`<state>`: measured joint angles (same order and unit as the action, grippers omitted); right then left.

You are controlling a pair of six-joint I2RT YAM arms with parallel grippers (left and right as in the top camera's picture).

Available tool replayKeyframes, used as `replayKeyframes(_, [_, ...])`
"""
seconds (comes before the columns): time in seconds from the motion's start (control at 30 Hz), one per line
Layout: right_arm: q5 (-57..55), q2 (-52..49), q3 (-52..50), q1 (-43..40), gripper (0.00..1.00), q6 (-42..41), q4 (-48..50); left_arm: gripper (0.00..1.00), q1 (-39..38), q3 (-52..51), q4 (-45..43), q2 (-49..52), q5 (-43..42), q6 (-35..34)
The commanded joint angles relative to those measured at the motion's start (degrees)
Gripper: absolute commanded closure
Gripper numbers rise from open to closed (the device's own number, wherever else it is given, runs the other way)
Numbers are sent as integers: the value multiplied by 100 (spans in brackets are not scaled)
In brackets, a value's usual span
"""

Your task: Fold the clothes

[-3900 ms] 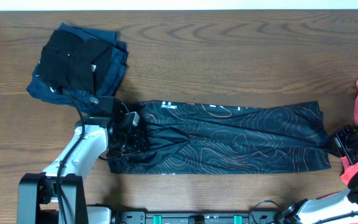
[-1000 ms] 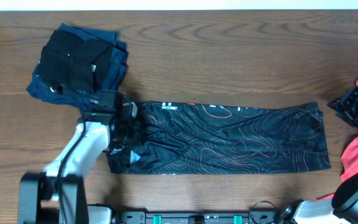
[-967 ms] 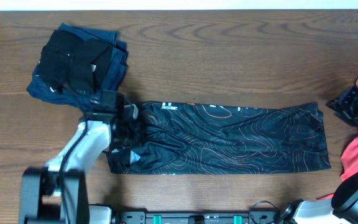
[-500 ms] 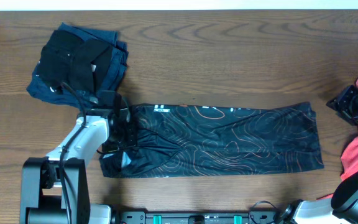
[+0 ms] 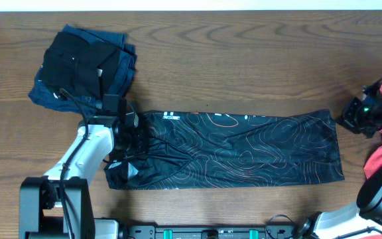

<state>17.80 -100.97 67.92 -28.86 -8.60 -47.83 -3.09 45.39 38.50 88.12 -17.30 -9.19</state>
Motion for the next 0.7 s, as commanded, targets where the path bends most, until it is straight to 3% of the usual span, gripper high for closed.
replayKeyframes(0.0, [85, -138, -402, 160, 95, -549, 560, 54, 17, 175, -46, -146, -306, 20])
replayKeyframes(0.17, [-350, -181, -1003, 184, 96, -920, 1788, 61, 17, 173, -168, -127, -83, 59])
replayKeyframes(0.33, [-1211, -179, -1064, 31, 97, -1086, 2203, 61, 17, 173, -326, -127, -2, 52])
replayKeyframes(0.47, [-234, -146, -846, -258, 99, -796, 2081, 61, 17, 173, -321, -127, -24, 52])
replayKeyframes(0.57, [929, -96, -664, -385, 89, -433, 1690, 59, 17, 173, -352, -127, -24, 52])
replayKeyframes(0.67, [1078, -96, -667, -372, 73, -411, 1189, 50, 17, 173, -544, -127, -24, 55])
